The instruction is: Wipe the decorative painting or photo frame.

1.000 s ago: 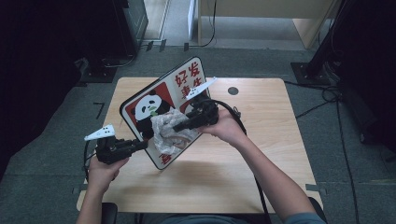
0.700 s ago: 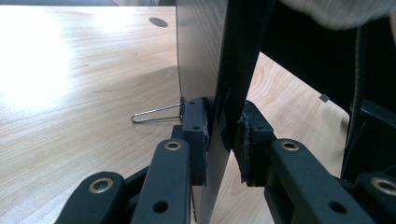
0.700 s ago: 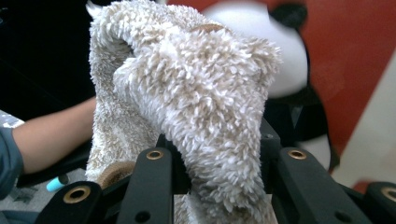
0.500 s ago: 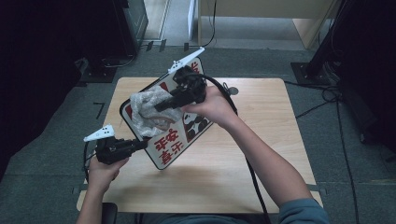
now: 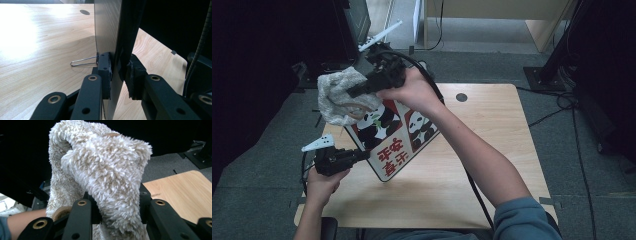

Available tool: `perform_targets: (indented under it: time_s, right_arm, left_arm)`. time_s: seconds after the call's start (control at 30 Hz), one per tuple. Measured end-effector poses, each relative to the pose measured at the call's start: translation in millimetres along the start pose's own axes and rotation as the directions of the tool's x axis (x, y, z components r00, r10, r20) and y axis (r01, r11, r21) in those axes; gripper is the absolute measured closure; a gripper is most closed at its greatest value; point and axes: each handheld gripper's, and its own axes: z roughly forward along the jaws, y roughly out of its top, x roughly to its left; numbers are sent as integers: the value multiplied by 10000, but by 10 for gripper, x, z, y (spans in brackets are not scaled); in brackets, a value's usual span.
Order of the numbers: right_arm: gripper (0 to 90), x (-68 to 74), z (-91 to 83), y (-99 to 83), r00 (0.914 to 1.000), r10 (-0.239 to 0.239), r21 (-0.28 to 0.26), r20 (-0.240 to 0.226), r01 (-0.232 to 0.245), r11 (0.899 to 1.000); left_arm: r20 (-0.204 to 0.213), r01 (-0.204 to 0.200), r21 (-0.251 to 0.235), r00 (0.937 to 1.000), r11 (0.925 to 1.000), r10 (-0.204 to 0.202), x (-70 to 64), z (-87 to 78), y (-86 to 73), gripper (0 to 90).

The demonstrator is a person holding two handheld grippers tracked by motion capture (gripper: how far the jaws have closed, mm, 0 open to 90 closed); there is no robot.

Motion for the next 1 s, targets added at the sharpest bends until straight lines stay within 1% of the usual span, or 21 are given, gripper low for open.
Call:
perform_targets:
  time_s: [0.03,0.07,0.1,0.2,0.3,0.33,0.4,0.5,0.63,0.67,0.77,0.87,1.0]
  right_arm:
    - [673,1,55,38,10000,3,54,64,-4,10000]
    - [671,-7,148,68,9999,27,210,142,-30,9998]
    - [671,-7,148,68,9999,27,210,142,-30,9998]
    - [664,-34,308,60,9998,120,500,146,-127,9987]
    - [658,-60,382,22,9997,233,412,32,-234,9989]
    - [654,-68,389,13,9995,320,394,67,-323,9987]
    - [647,-101,403,-14,9988,462,528,163,-470,9975]
    - [642,-159,389,-41,9973,729,455,103,-733,9963]
    - [642,-180,383,-73,9976,649,411,253,-659,9970]
    - [642,-185,385,-79,9979,619,367,202,-626,9974]
    - [642,-190,380,-84,9969,777,428,103,-780,9960]
    - [642,-201,379,-91,9964,845,415,40,-846,9955]
    - [641,-227,368,-114,9959,897,340,-127,-893,9954]
  left_arm:
    - [-4,-1,-2,10000,10000,1,-1,0,0,762]
    - [-8,1,-7,10000,10000,-1,-1,1,0,762]
    - [-15,-1,-7,10000,10000,1,-1,1,0,762]
    - [-30,3,4,10000,10000,-3,-1,-1,0,763]
    - [-24,-6,14,10000,10000,6,6,-5,-3,763]
    - [-30,-4,12,10000,10000,4,5,-4,-3,763]
    - [-50,-6,9,10000,10000,6,3,-3,-2,763]
    - [-82,13,-1,10000,10000,-13,2,-4,1,766]
    - [-98,47,32,9999,10000,-47,7,-8,3,769]
    - [-96,34,49,9999,10000,-34,5,-8,3,769]
    - [-92,37,65,10000,10000,-36,4,-8,4,770]
    - [-31,191,97,9998,9998,-191,10,-8,5,768]
    - [-57,172,86,9998,9998,-171,6,-7,4,770]
